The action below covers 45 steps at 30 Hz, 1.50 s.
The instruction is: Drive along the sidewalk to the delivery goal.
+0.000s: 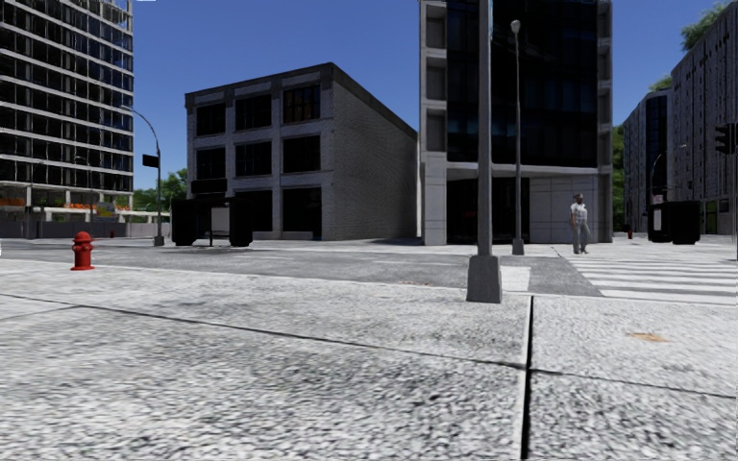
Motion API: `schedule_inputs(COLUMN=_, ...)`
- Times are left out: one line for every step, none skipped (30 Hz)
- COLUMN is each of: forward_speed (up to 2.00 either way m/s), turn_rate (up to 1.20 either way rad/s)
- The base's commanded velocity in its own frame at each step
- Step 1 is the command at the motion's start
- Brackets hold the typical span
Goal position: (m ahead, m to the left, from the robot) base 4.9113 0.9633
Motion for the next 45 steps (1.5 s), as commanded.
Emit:
schedule_inputs(forward_speed=2.0, turn_rate=0.3)
schedule_inputs(forward_speed=2.0, turn_rate=0.34)
schedule_inputs(forward_speed=2.0, turn_rate=0.38)
schedule_inputs(forward_speed=2.0, turn_rate=0.4)
schedule_inputs(forward_speed=2.0, turn_rate=0.4)
schedule_inputs(forward_speed=2.0, turn_rate=0.4)
schedule_inputs(forward_speed=2.0, turn_rate=0.41)
schedule_inputs(forward_speed=2.0, turn_rate=0.41)
schedule_inputs(forward_speed=1.99, turn_rate=0.41)
schedule_inputs(forward_speed=1.98, turn_rate=0.41)
schedule_inputs(forward_speed=1.98, turn_rate=0.41)
schedule_inputs(forward_speed=1.98, turn_rate=0.42)
schedule_inputs(forward_speed=1.98, turn_rate=0.42)
schedule_inputs(forward_speed=1.98, turn_rate=0.42)
schedule_inputs(forward_speed=1.98, turn_rate=0.42)
schedule_inputs(forward_speed=1.98, turn_rate=0.42)
schedule_inputs(forward_speed=1.96, turn_rate=0.42)
schedule_inputs(forward_speed=1.94, turn_rate=0.42)
schedule_inputs(forward_speed=1.92, turn_rate=0.42)
schedule_inputs(forward_speed=1.88, turn_rate=0.42)
schedule_inputs(forward_speed=1.88, turn_rate=0.42)
schedule_inputs(forward_speed=1.85, turn_rate=0.42)
schedule_inputs(forward_speed=1.8, turn_rate=0.42)
schedule_inputs(forward_speed=1.78, turn_rate=0.42)
schedule_inputs(forward_speed=1.78, turn_rate=0.42)
schedule_inputs(forward_speed=1.75, turn_rate=0.41)
schedule_inputs(forward_speed=1.67, turn_rate=0.41)
schedule_inputs(forward_speed=1.65, turn_rate=0.41)
schedule_inputs(forward_speed=1.64, turn_rate=0.41)
schedule_inputs(forward_speed=1.64, turn_rate=0.41)
schedule_inputs(forward_speed=1.64, turn_rate=0.41)
schedule_inputs(forward_speed=1.63, turn_rate=0.4)
schedule_inputs(forward_speed=1.63, turn_rate=0.39)
schedule_inputs(forward_speed=1.63, turn_rate=0.39)
schedule_inputs(forward_speed=1.63, turn_rate=0.39)
schedule_inputs(forward_speed=1.63, turn_rate=0.37)
schedule_inputs(forward_speed=1.63, turn_rate=0.37)
schedule_inputs(forward_speed=1.63, turn_rate=0.26)
schedule_inputs(forward_speed=1.63, turn_rate=0.26)
schedule_inputs(forward_speed=1.63, turn_rate=0.02)
schedule_inputs(forward_speed=1.63, turn_rate=0.0)
schedule_inputs(forward_speed=1.63, turn_rate=0.0)
schedule_inputs(forward_speed=1.63, turn_rate=0.0)
schedule_inputs(forward_speed=1.63, turn_rate=0.0)
schedule_inputs(forward_speed=1.63, turn_rate=0.0)
